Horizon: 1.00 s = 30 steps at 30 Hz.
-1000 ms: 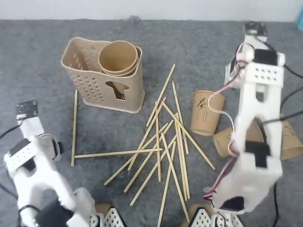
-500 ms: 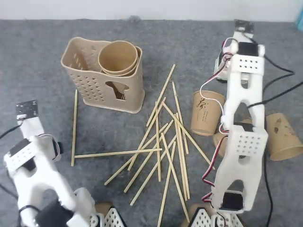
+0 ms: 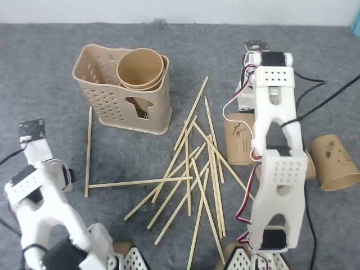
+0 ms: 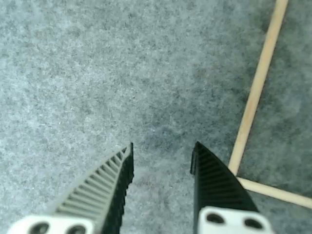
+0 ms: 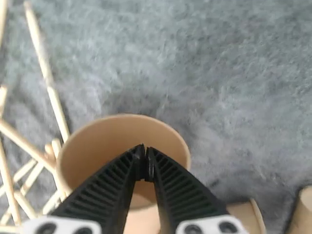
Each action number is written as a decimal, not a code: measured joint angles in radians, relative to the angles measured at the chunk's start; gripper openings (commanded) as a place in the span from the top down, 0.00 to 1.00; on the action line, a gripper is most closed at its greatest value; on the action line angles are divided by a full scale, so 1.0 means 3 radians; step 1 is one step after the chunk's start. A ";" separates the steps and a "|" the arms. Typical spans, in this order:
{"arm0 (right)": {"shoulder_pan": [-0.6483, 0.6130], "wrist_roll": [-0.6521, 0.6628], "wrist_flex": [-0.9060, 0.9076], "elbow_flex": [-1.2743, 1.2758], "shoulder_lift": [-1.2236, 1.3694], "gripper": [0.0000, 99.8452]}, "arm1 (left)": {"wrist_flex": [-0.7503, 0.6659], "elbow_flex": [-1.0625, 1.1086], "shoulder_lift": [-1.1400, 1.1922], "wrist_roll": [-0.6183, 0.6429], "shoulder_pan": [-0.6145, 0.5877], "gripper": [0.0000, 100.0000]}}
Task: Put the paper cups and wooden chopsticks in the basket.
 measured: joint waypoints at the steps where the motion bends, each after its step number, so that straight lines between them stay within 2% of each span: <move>1: -0.0020 0.0077 0.0000 0.0123 -0.0133 0.98 | 0.0000 0.0000 0.0000 0.0000 0.0000 0.81; 9: -0.0332 0.1013 0.0005 0.1780 -0.1381 0.98 | 0.0000 0.0000 0.0000 0.0000 0.0000 0.81; 18: -0.0240 0.1463 0.0005 0.2833 -0.2915 0.97 | 0.0000 0.0000 0.0000 0.0000 0.0000 0.81; 22: -0.0087 0.1596 0.0005 0.2977 -0.3544 0.86 | 0.0000 0.0000 0.0000 0.0000 0.0000 0.81; 26: 0.0072 0.1642 0.0005 0.3105 -0.3775 0.76 | 0.0000 0.0000 0.0000 0.0000 0.0000 0.81; 30: 0.0189 0.1642 -0.0041 0.3319 -0.3785 0.78 | 0.0000 0.0000 0.0000 0.0000 0.0000 0.81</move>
